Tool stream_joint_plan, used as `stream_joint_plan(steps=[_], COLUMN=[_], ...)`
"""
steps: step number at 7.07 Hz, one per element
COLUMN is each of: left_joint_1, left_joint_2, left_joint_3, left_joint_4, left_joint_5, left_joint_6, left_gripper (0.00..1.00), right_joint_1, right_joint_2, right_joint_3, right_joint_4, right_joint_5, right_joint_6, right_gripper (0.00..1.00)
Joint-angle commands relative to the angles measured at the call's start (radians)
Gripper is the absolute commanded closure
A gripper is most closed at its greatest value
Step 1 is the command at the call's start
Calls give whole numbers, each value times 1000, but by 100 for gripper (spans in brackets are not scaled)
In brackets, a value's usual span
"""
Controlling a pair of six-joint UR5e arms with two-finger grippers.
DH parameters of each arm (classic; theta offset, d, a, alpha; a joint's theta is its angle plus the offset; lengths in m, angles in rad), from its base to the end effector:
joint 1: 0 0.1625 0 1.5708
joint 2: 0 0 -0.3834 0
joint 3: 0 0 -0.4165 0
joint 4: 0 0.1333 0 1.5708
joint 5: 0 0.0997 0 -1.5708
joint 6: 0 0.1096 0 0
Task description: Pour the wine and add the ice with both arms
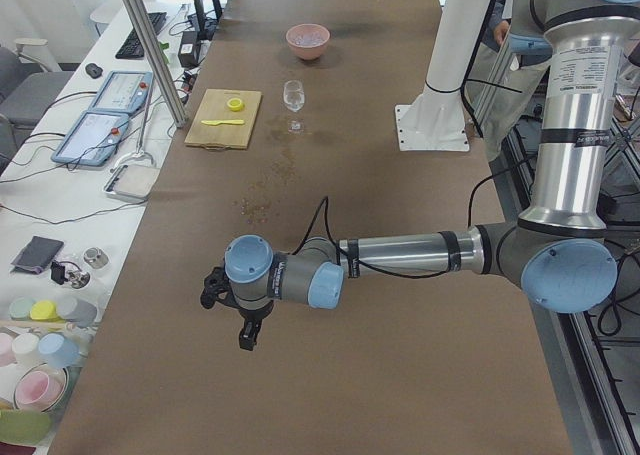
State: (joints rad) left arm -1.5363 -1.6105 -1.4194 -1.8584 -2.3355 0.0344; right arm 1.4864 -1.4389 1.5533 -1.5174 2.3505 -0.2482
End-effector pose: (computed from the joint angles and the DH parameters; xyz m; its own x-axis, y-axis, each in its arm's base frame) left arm -0.0387 -0.5428 0.6524 0.7154 0.1797 -0.6752 -0.0586 0.9784 0.1983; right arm 0.0075 -0.5782 0.5552 0.6569 -0.4129 0.6309 0.2522 0.9089 0.3322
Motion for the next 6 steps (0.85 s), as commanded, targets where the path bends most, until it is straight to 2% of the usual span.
stream_joint_plan(steps=[1,2,4,6], left_joint_1=[-1,-1,-14,-13], left_joint_2=[-5,-8,15,14], left_joint_3=[-6,3,-94,-121], left_joint_4=[-2,-2,2,-4], left_joint_5=[-1,1,-7,-8], left_joint_6=[-7,-8,-10,-1], left_gripper=[2,2,2,2], right_joint_1=[-2,-2,-50,-48], right_joint_2=[3,15,20,29], right_joint_3=[2,4,-18,-18], right_joint_4=[-1,-1,3,9], right_joint_5=[-2,0,-11,-13], right_joint_6=[12,13,17,15], right_gripper=[0,0,0,0])
